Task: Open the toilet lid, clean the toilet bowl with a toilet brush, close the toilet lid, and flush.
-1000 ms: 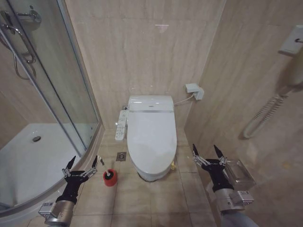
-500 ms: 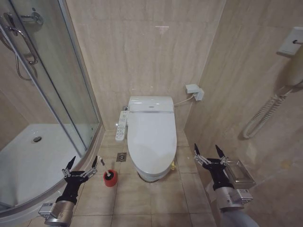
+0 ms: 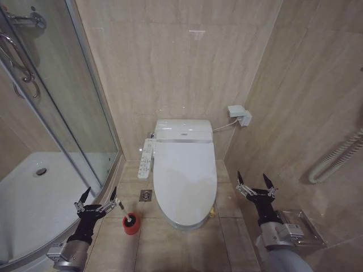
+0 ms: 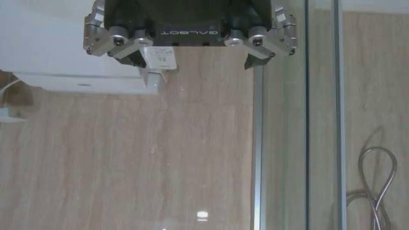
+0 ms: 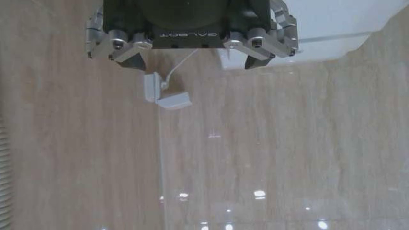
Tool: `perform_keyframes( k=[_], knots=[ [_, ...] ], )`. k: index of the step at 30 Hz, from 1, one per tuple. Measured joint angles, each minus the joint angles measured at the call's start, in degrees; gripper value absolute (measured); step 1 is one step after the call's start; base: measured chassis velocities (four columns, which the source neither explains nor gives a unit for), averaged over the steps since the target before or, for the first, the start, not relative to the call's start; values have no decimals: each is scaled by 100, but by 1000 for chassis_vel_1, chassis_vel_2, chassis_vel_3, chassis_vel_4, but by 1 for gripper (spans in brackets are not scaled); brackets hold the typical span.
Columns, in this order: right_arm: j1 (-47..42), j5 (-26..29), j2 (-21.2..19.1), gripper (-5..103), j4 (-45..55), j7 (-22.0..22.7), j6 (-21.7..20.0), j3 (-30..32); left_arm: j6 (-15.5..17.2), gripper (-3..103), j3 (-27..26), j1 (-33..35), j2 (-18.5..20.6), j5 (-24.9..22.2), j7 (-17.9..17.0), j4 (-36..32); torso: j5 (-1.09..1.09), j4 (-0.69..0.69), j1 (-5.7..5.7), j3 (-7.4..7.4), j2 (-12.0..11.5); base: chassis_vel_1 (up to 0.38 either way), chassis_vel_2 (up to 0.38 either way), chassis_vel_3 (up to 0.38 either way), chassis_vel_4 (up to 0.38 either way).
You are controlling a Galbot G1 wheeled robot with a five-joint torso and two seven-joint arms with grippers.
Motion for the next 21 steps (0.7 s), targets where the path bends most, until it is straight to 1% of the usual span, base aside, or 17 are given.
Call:
perform_keyframes(
  k=[5, 7, 13, 15, 18, 21],
  knots=[
    [10, -114, 21, 100, -93, -56, 190, -2, 0, 100, 0, 2, 0, 0, 0, 0, 1, 0, -1, 0, 1, 14, -75, -9, 55],
    [24, -280, 4, 100, -167, -164, 302, -2, 0, 100, 0, 0, 0, 0, 0, 0, 2, -1, 0, 0, 1, -7, -30, 13, 21],
    [13, -602, -105, 100, -325, -220, 287, -76, 0, 100, 0, 0, 0, 0, 0, 0, 1, 1, 2, 1, 0, 0, 0, 0, 0],
    [-22, -791, -236, 100, -598, -223, 285, -197, 0, 100, 0, 0, 0, 0, 0, 0, 0, 1, 3, 1, 0, 0, 0, 0, 0],
    [-60, -897, -350, 100, -848, -203, 314, -310, 0, 100, 0, 0, 0, 0, 0, 0, 1, 1, 3, 1, 0, 0, 0, 0, 0],
    [-95, -1235, -446, 100, -1271, -222, 487, -412, 0, 100, 0, 0, 0, 0, 0, 0, 1, 0, 3, 1, 0, 0, 0, 0, 0]
  ],
)
